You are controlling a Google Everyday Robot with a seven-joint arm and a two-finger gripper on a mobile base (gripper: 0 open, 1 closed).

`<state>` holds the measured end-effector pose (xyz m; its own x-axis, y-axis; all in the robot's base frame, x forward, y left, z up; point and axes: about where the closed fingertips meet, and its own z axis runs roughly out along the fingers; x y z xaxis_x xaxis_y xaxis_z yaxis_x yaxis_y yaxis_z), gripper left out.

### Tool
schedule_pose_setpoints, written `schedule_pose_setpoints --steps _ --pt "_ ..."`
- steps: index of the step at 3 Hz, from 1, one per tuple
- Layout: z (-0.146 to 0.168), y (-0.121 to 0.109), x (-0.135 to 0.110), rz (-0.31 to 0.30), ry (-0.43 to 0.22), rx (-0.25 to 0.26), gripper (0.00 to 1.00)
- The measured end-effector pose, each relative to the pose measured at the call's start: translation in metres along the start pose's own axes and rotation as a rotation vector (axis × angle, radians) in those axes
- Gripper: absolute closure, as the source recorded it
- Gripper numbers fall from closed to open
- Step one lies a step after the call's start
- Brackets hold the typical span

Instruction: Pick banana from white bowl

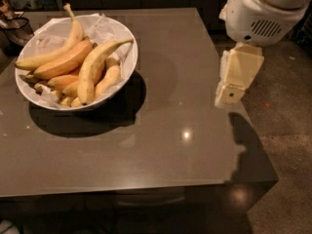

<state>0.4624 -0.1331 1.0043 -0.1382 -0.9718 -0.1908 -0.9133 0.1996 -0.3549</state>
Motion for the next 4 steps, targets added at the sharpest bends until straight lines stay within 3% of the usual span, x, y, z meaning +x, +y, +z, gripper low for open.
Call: schedule_pose_setpoints --steps 1,2,3,4 --pt "-0.001 -0.008 -0.030 -0.058 -0.035 0.017 0.00" --pt "-0.005 -0.019 -0.073 -0.191 -0.053 0.044 0.00" --pt "-0.008 -0.019 -0.074 -0.196 -0.057 0.049 0.00" --pt "-0.003 -0.034 -0.096 -0.238 -0.053 0.083 0.00"
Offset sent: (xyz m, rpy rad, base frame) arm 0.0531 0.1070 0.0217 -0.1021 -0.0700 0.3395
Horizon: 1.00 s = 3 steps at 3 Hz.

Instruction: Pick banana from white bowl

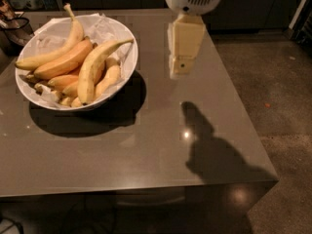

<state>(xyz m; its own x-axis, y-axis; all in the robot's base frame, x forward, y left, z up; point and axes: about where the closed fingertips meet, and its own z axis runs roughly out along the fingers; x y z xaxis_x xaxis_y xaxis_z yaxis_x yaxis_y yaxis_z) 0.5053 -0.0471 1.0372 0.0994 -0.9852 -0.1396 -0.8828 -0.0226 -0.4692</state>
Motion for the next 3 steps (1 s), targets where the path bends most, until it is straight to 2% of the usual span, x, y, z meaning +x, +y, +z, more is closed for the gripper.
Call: schedule_pose_setpoints --steps 1,3 --pt "0.018 -0.017 -0.019 -0.065 0.013 -0.001 0.00" --pt "0.053 -0.038 -0.035 -0.152 0.040 -0.032 0.00"
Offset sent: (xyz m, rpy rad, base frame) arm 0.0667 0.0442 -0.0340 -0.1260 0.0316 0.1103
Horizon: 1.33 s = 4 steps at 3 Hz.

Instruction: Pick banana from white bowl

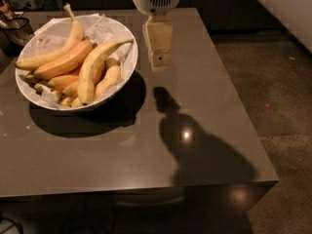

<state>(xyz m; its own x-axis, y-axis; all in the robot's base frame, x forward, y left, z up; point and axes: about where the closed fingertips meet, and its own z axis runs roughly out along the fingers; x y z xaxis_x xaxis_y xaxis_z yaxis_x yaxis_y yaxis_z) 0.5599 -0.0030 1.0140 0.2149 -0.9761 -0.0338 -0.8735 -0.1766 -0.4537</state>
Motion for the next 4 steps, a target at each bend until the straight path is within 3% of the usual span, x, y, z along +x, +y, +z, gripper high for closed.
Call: schedule_pose_setpoints --steps 1,4 --pt "0.010 -0.012 -0.007 -0.043 -0.004 -0.011 0.03" --pt "0.026 -0.029 -0.067 -0.228 -0.064 -0.054 0.25"
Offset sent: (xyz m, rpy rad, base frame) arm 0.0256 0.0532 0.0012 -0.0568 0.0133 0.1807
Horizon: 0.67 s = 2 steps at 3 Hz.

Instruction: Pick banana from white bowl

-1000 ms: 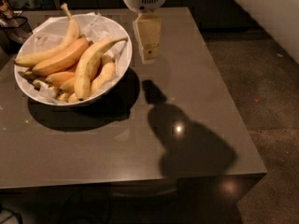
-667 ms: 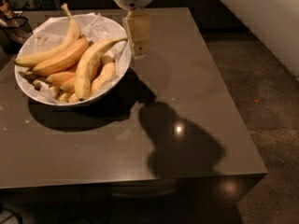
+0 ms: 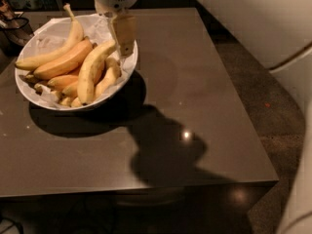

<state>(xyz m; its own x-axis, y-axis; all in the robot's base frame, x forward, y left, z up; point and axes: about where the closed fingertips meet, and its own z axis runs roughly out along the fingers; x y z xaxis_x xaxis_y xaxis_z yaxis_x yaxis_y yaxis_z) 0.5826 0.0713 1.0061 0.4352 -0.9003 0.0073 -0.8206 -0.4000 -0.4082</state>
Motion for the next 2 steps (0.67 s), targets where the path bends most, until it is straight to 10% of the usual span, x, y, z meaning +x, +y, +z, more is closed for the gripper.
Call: schedule_pose_setpoints --steps 2 --pt "0.023 -0.010 -0.020 -0.080 -0.009 -0.047 0.30"
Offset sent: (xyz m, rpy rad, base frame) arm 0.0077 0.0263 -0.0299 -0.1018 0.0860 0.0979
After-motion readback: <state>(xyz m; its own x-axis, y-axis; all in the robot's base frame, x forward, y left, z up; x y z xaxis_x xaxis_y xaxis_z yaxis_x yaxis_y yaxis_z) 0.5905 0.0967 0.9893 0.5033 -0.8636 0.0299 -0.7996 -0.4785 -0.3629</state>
